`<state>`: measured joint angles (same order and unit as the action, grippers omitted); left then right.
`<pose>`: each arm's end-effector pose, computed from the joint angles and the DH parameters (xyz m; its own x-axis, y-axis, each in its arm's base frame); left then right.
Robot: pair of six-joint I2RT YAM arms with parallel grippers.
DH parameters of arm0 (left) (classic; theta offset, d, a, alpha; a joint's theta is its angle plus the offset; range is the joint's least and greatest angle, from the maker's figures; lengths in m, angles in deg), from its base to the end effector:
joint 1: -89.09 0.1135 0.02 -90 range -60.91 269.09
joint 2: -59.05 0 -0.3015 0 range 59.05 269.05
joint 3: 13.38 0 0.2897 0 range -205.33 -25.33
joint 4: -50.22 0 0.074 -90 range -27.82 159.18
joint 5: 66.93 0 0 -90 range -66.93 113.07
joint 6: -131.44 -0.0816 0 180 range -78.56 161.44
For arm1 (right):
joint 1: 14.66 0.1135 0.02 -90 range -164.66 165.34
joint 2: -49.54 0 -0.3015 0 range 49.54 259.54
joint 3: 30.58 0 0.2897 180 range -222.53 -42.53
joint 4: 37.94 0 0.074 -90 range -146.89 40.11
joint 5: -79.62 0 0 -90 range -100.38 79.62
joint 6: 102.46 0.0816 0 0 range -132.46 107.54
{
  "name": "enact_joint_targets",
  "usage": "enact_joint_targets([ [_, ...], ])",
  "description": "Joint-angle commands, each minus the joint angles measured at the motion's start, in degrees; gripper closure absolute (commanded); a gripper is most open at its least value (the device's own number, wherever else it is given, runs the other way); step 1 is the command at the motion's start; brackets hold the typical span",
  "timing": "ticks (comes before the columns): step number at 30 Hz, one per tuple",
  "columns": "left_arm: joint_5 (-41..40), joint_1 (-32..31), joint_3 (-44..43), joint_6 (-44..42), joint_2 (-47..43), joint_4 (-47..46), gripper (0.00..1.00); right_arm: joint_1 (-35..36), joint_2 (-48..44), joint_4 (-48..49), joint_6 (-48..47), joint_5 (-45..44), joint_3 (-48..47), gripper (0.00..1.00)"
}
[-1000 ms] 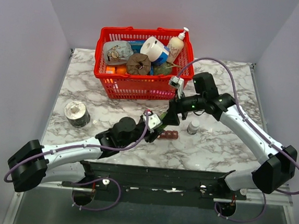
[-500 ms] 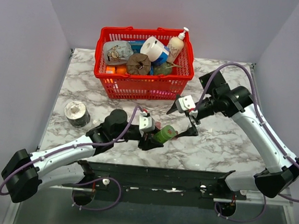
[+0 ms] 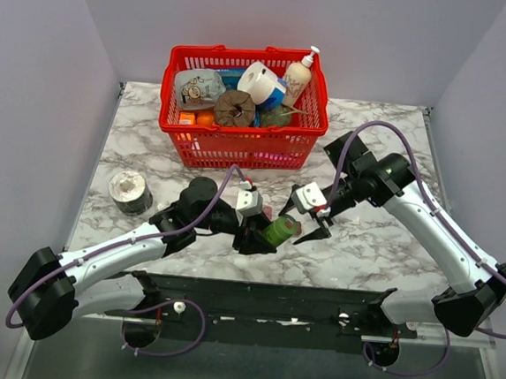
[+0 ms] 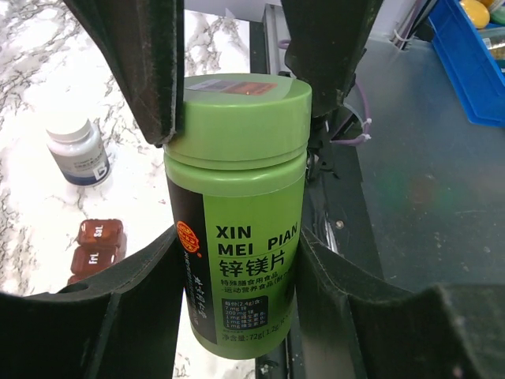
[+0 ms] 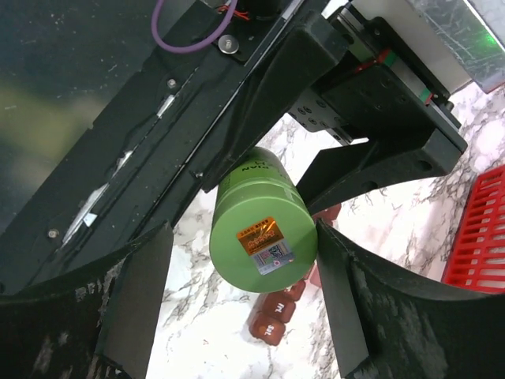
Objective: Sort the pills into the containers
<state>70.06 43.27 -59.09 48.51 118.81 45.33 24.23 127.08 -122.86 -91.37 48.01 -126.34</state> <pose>0.1504 -0.2404 0.2830 -0.2322 0.1185 -0.9654 0.9711 -0.0280 -0.2370 0.1714 0.2276 0.3912 0.4427 -0.3037 -0.8437 -0.8153 -0.5281 -0.2377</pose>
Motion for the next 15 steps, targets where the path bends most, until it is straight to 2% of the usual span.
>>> enact_joint_targets([
  [1, -0.3, 0.3, -2.01, 0.23, -0.88, -3.82, 1.0, 0.74, -0.28, 3.61, 6.37, 1.82, 0.75, 0.31],
  [2, -1.44, 0.3, -2.1, 0.14, -1.14, -3.55, 1.0, 0.83, -0.19, 5.02, 8.84, 1.47, 1.1, 0.37],
  [3, -2.93, 0.3, -2.36, -0.56, -1.58, -3.2, 1.0, 1.01, -0.19, 6.51, 11.48, 0.59, 1.37, 0.48],
  [5, -7.94, 0.3, -2.37, -1.53, -3.07, -3.2, 1.0, 1.01, 0.24, 10.47, 19.8, 0.06, 1.81, 0.52],
  [7, -14.07, 0.12, -1.93, -2.76, -5.09, -5.12, 1.0, 1.01, 0.94, 15.79, 26.93, -1.43, 2.25, 0.61],
  [8, -17.42, -0.14, -1.58, -3.29, -5.71, -6.09, 1.0, 1.01, 2.25, 17.84, 38.2, -2.57, 2.51, 0.63],
  [9, -20.58, -1.27, -0.96, -3.9, -6.32, -7.23, 1.0, 1.01, 3.57, 18.3, 41.61, -4.23, 2.25, 0.7],
  [10, -23.49, -2.33, -0.61, -6.52, -7.11, -9.76, 1.0, 1.01, 4.8, 18.91, 45.83, -5.38, 1.9, 0.7],
  [11, -33.09, -3.65, -0.35, -8.28, -7.38, -10.75, 1.0, 1.01, 6.03, 19.0, 54.48, -6.44, 1.37, 0.7],
  [13, -40.52, -7.33, -0.69, -12.06, -6.34, -13.55, 1.0, 0.31, 8.77, 22.23, 64.8, -12.57, 3.03, 0.82],
  [14, -46.48, -8.22, -0.96, -14.6, -5.63, -14.61, 1.0, 0.04, 8.6, 24.17, 71.9, -15.21, 4.34, 0.84],
  [15, -50.72, -9.19, -1.57, -15.76, -4.76, -15.67, 1.0, -1.26, 8.25, 25.76, 74.49, -19.67, 7.14, 0.86],
])
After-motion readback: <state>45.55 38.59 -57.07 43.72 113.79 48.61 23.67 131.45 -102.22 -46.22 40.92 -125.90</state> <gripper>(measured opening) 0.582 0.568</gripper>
